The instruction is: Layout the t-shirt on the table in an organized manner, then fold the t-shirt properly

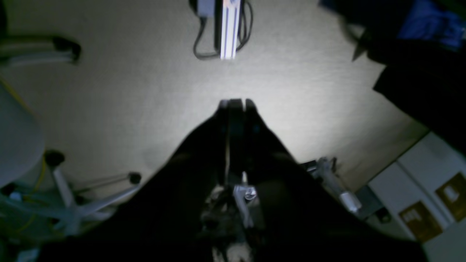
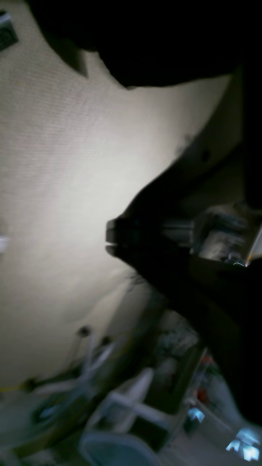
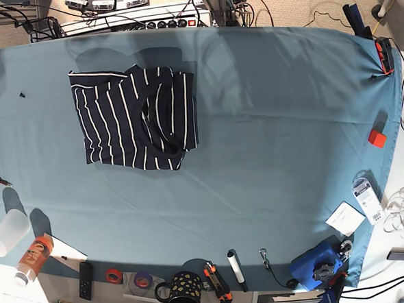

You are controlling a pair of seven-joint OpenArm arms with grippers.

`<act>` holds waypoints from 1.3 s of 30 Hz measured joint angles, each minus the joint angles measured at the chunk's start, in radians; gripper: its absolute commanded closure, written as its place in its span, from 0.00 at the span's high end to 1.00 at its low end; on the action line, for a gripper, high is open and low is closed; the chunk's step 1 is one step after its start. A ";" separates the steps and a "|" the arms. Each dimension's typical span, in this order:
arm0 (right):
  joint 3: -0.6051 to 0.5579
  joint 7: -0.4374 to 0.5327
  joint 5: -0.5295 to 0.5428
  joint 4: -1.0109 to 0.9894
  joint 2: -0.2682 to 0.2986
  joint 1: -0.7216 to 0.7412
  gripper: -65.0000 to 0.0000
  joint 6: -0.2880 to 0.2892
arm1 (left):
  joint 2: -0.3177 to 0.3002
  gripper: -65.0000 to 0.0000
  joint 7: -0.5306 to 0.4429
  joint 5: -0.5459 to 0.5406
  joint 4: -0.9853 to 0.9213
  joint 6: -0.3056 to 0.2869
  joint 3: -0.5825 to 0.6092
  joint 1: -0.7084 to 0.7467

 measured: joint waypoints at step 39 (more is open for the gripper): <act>-0.922 1.334 -0.680 -1.251 0.050 0.711 0.00 -0.465 | 0.045 0.00 -0.940 0.531 -1.185 0.134 -0.003 -0.562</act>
